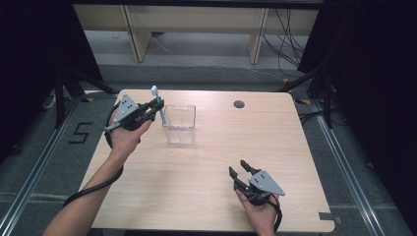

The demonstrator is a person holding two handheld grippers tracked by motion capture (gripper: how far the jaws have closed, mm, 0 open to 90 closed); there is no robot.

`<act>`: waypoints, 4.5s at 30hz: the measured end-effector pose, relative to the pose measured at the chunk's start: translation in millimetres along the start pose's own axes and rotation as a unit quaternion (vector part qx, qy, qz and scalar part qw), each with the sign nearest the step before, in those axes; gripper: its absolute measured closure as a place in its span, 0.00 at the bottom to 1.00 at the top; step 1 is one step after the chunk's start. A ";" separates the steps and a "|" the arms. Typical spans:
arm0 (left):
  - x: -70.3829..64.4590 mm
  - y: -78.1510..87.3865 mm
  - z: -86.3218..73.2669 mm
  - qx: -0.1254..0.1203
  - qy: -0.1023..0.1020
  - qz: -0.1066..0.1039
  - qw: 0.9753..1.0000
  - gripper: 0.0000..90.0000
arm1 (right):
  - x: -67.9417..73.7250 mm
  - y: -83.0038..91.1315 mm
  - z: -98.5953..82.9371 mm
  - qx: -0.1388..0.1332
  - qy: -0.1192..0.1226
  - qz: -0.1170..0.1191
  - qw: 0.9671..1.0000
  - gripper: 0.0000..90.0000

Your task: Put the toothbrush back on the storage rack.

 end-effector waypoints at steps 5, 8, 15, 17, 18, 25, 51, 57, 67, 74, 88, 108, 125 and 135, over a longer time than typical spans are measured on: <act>-0.3 -0.6 -2.9 0.002 0.001 -0.001 1.000 0.87 | 1.6 -1.0 -0.9 -0.002 -0.003 0.005 1.000 0.57; -0.3 -0.9 -4.2 0.003 0.003 0.000 1.000 0.87 | 0.2 -1.4 -0.7 -0.001 0.009 0.009 1.000 0.57; 0.0 -0.6 -8.2 0.006 0.004 -0.001 1.000 0.87 | 0.8 -0.6 -0.9 0.003 0.008 0.003 1.000 0.57; 0.4 -0.7 -10.2 0.009 0.003 -0.001 1.000 0.87 | 1.1 -0.8 -1.5 0.006 0.004 0.007 1.000 0.57; 0.5 -0.7 -11.0 0.011 0.004 0.000 1.000 0.87 | -0.6 -1.3 -0.9 0.000 0.019 0.004 1.000 0.57; 1.7 -0.7 -14.2 0.015 0.003 0.002 1.000 0.87 | -1.8 -2.1 -0.7 -0.004 0.030 0.004 1.000 0.56; 3.5 -0.1 -31.8 0.027 0.011 0.009 1.000 0.87 | 2.2 -3.3 -3.2 0.004 0.007 0.012 1.000 0.56; 4.9 -1.0 -34.7 0.031 0.010 0.009 0.999 0.87 | 2.8 -2.9 -3.8 0.010 0.007 0.009 1.000 0.56; 5.3 -3.0 -38.9 0.039 0.010 0.008 0.999 0.87 | 2.4 -2.9 -3.9 0.011 0.011 0.011 1.000 0.55; 4.1 -3.9 -43.5 0.046 0.009 0.008 0.999 0.87 | 4.7 -4.1 -4.9 0.013 0.002 0.017 1.000 0.55; 4.3 -3.0 -53.4 0.058 0.011 0.009 0.998 0.87 | 3.5 -4.1 -5.4 0.016 0.011 0.014 1.000 0.55; 3.6 -3.8 -62.4 0.072 0.017 0.009 0.997 0.87 | 4.9 -6.2 -7.0 0.016 0.002 0.022 1.000 0.54; 2.2 -4.4 -72.7 0.087 0.023 0.011 0.996 0.87 | 3.6 -5.8 -7.4 0.020 0.014 0.017 1.000 0.54; 2.1 -4.9 -76.3 0.093 0.030 0.012 0.995 0.87 | 3.2 -5.7 -7.4 0.020 0.020 0.014 1.000 0.54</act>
Point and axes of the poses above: each handheld gripper's, and its own axes: y roughly backward along the jaws, z roughly out of its top, x roughly to its left, the point moved 3 cm from there along -y, roughly forward along the jaws, and after that the axes turned 9 degrees about -x, right-handed, at the moved point
